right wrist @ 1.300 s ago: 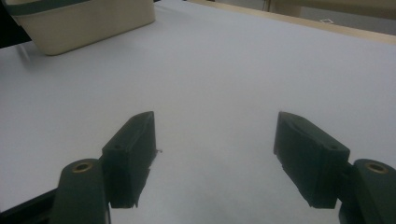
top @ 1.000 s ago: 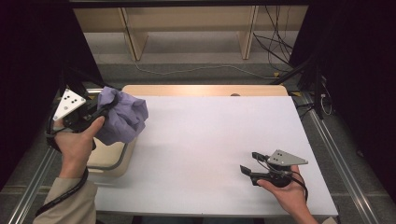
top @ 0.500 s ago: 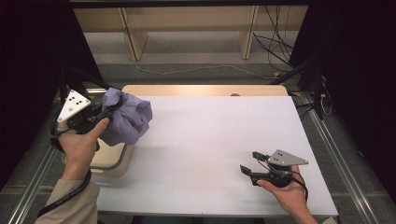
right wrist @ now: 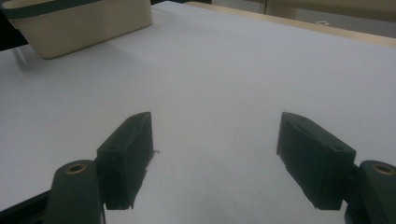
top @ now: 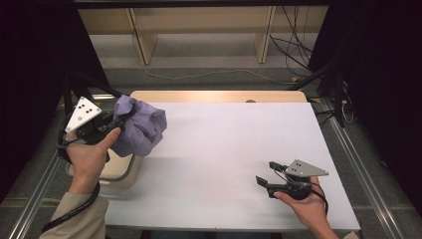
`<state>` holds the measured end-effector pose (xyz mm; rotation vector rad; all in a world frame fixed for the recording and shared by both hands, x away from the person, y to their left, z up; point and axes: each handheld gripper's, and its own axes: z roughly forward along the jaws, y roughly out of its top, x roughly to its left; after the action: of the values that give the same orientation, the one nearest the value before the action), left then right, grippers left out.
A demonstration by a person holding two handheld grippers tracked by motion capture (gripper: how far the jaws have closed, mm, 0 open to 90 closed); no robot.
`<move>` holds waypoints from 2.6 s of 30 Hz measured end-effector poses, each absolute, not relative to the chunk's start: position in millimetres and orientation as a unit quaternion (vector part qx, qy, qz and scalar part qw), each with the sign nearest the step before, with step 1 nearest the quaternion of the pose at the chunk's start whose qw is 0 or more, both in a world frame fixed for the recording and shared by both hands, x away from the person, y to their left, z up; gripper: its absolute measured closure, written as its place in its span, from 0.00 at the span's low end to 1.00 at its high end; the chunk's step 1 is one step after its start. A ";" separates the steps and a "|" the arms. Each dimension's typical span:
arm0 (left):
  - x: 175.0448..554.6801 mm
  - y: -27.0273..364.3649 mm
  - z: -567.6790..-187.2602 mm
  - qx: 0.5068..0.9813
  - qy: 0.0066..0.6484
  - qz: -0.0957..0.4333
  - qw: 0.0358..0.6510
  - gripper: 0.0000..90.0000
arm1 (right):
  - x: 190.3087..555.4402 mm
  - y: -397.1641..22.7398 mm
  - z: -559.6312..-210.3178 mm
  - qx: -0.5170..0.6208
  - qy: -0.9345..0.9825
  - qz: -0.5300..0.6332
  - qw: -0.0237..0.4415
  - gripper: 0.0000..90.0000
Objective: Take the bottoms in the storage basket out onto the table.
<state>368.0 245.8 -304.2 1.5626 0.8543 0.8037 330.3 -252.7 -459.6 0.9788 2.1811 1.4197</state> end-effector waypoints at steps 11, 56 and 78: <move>366.6 235.8 -305.5 0.671 0.353 0.334 0.560 0.93 | 330.2 -252.3 -459.7 0.347 0.771 0.503 0.179 0.31; 354.6 191.7 -314.6 0.713 0.307 0.273 0.569 0.93 | 330.1 -252.2 -459.4 0.345 0.771 0.504 0.179 0.31; 347.3 160.5 -332.2 0.747 0.280 0.224 0.560 0.93 | 329.4 -251.1 -459.0 0.340 0.773 0.506 0.177 0.31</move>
<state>347.3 160.5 -332.2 1.7609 0.6595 0.5282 329.4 -251.1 -459.0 0.9612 2.1885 1.4319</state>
